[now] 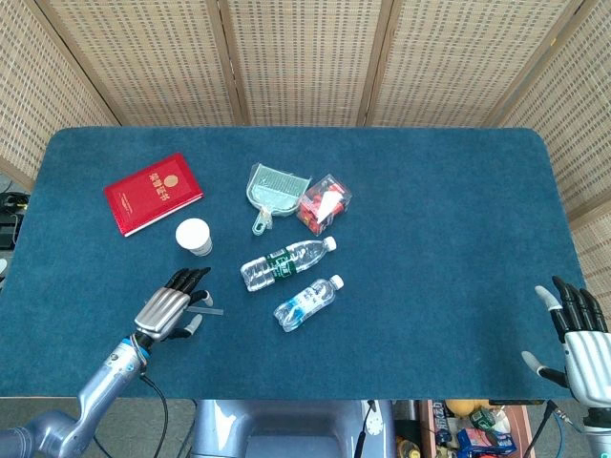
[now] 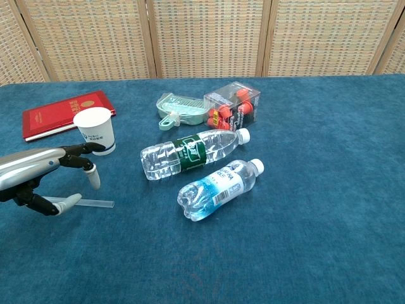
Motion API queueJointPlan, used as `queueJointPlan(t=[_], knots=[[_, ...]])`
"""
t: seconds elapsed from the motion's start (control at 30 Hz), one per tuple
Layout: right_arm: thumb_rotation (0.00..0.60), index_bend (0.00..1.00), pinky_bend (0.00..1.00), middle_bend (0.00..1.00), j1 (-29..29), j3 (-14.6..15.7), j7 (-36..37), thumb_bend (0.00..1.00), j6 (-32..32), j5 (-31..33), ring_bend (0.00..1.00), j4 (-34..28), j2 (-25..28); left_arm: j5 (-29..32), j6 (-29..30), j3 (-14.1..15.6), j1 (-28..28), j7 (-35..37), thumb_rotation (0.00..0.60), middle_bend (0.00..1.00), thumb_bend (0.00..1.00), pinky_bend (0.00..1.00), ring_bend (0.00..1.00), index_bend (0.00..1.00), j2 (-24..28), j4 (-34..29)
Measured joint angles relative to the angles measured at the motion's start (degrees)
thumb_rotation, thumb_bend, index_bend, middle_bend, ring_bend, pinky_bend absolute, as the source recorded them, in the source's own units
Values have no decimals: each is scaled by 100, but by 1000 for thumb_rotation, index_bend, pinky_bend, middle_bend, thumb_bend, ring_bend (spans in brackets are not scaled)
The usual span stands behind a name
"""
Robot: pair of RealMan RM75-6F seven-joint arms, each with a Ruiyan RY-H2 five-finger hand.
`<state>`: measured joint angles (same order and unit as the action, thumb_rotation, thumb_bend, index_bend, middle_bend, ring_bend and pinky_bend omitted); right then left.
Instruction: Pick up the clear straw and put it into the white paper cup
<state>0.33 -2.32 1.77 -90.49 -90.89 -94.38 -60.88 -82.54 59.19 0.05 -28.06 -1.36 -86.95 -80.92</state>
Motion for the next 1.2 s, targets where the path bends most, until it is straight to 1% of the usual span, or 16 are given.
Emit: queueJointPlan(t=[0.17, 0.43, 0.67, 1.0, 1.2], knots=[[600, 0, 0, 0, 6, -2, 17, 0, 11, 6, 0, 5, 6, 204, -64, -103, -26, -286, 600, 0, 492, 0, 0, 400, -241, 145], [600, 0, 0, 0, 17, 3, 50, 0, 45, 21, 0, 8, 14, 262, -89, -120, -58, -472, 600, 0, 487, 0, 0, 410, -573, 466], [600, 0, 0, 0, 25, 7, 77, 0, 67, 26, 0, 14, 21, 193, 55, -94, -24, -544, 600, 0, 467, 0, 0, 412, -816, 741], [600, 0, 0, 0, 37, 9, 106, 0, 101, 45, 0, 7, 31, 83, 213, -61, 23, -571, 600, 0, 371, 0, 0, 413, -1057, 1053], [600, 0, 0, 0, 42, 5, 146, 0, 115, 67, 0, 6, 35, 78, 220, -77, 24, -567, 600, 0, 369, 0, 0, 425, -1149, 1158]])
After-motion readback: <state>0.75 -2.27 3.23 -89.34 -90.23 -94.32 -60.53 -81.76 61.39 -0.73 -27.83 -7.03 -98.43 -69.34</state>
